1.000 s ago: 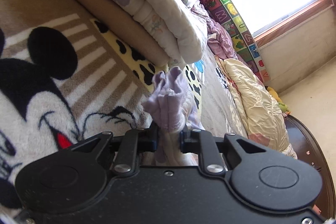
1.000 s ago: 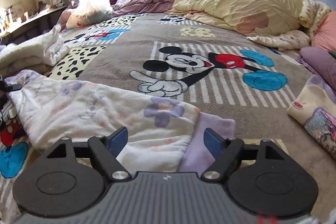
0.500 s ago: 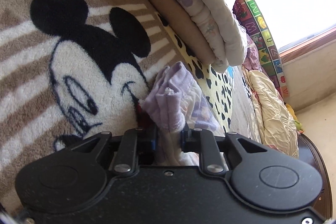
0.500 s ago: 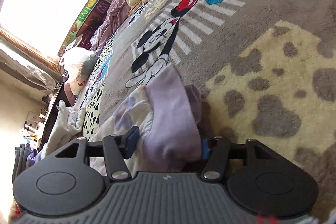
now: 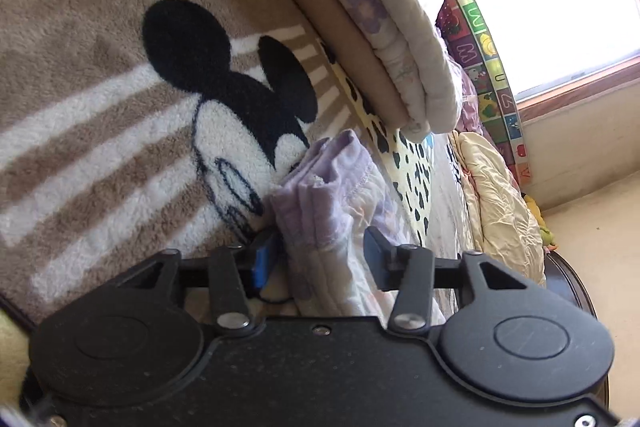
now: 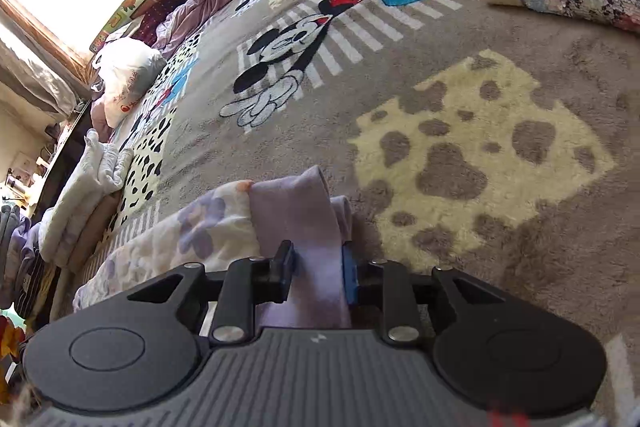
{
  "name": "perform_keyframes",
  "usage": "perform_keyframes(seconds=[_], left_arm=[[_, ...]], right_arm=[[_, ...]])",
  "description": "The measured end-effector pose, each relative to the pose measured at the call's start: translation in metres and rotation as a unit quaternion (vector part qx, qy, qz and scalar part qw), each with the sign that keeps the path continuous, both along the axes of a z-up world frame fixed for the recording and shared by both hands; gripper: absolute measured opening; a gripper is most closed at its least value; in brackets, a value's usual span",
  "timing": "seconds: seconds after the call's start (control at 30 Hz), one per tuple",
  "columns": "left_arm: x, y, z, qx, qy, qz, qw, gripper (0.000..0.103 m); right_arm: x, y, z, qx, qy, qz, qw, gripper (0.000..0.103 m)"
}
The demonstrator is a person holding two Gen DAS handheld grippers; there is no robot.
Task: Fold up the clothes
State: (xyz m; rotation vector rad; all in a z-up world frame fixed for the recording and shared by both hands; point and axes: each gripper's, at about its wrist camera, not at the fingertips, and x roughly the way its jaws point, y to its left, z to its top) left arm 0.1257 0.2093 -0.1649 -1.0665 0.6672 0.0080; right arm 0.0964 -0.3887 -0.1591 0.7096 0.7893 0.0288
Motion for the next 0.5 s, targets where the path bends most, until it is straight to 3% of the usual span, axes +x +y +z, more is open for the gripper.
perform_keyframes(seconds=[0.1,0.33,0.4,0.43,0.5], left_arm=[[-0.015,0.001,0.0,-0.005,-0.013,-0.004,0.9999,0.055],[-0.017,-0.014,-0.004,0.009,-0.035,-0.012,0.9993,0.055],[-0.008,-0.018,-0.006,0.014,-0.037,-0.014,0.9991,0.046],[-0.004,-0.021,-0.007,0.023,-0.033,-0.018,0.999,0.034],[0.002,-0.024,-0.011,0.03,-0.031,-0.013,0.999,0.029]], right_arm=[[-0.016,0.001,0.004,-0.003,-0.044,0.006,0.999,0.051],[-0.014,0.009,-0.005,-0.01,-0.068,0.027,0.997,0.051],[-0.012,0.01,-0.012,-0.005,-0.071,0.027,0.997,0.051],[-0.011,0.01,-0.015,-0.003,-0.072,0.028,0.997,0.051],[-0.01,0.011,-0.021,0.002,-0.075,0.028,0.997,0.051]])
